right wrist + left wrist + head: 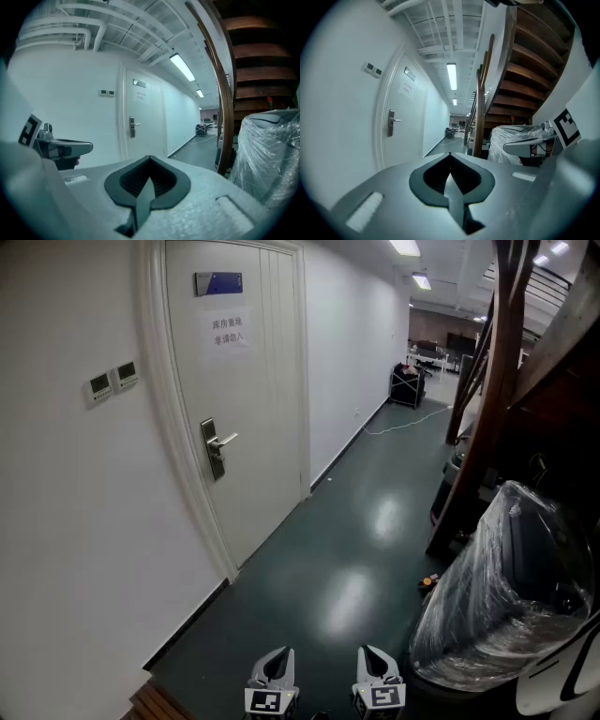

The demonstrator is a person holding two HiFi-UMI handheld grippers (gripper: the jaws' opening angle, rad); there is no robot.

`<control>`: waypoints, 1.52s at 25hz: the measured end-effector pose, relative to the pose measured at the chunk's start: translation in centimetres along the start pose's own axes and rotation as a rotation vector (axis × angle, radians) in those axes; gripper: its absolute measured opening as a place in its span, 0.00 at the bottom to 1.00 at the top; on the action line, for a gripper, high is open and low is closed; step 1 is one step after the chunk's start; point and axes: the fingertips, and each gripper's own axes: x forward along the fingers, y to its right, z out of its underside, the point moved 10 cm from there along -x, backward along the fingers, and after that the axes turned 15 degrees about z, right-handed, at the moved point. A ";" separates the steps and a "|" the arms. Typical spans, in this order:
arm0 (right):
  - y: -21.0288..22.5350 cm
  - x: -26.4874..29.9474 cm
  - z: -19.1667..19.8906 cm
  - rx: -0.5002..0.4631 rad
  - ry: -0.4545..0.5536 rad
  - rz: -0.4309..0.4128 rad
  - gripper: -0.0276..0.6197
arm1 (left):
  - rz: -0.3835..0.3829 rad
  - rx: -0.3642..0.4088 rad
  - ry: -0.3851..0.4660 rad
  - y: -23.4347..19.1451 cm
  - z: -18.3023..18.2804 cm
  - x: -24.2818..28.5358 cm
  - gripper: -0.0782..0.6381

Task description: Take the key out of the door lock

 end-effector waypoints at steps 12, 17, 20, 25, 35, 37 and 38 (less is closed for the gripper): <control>0.8 -0.3 -0.9 0.030 -0.033 0.028 0.03 | -0.003 0.003 0.001 0.5 -0.1 -0.2 0.13; 1.3 -0.3 -0.8 0.037 -0.026 0.023 0.03 | -0.005 0.001 -0.003 0.9 -0.1 0.1 0.13; 1.6 -0.4 -0.8 0.040 -0.029 0.022 0.03 | -0.003 0.005 0.001 1.2 -0.3 0.3 0.13; 1.6 0.4 -0.3 0.061 -0.040 0.008 0.03 | -0.011 0.018 -0.010 0.9 -0.3 0.3 0.13; 1.1 4.0 0.0 0.053 -0.079 0.025 0.03 | -0.007 -0.021 -0.036 -1.7 -1.3 3.4 0.13; 0.8 5.2 -0.5 0.051 -0.083 0.037 0.03 | 0.024 -0.008 -0.036 -3.2 -0.5 4.7 0.13; 0.6 5.9 -0.8 0.050 -0.084 0.043 0.03 | 0.035 -0.003 -0.037 -3.9 -0.4 5.4 0.13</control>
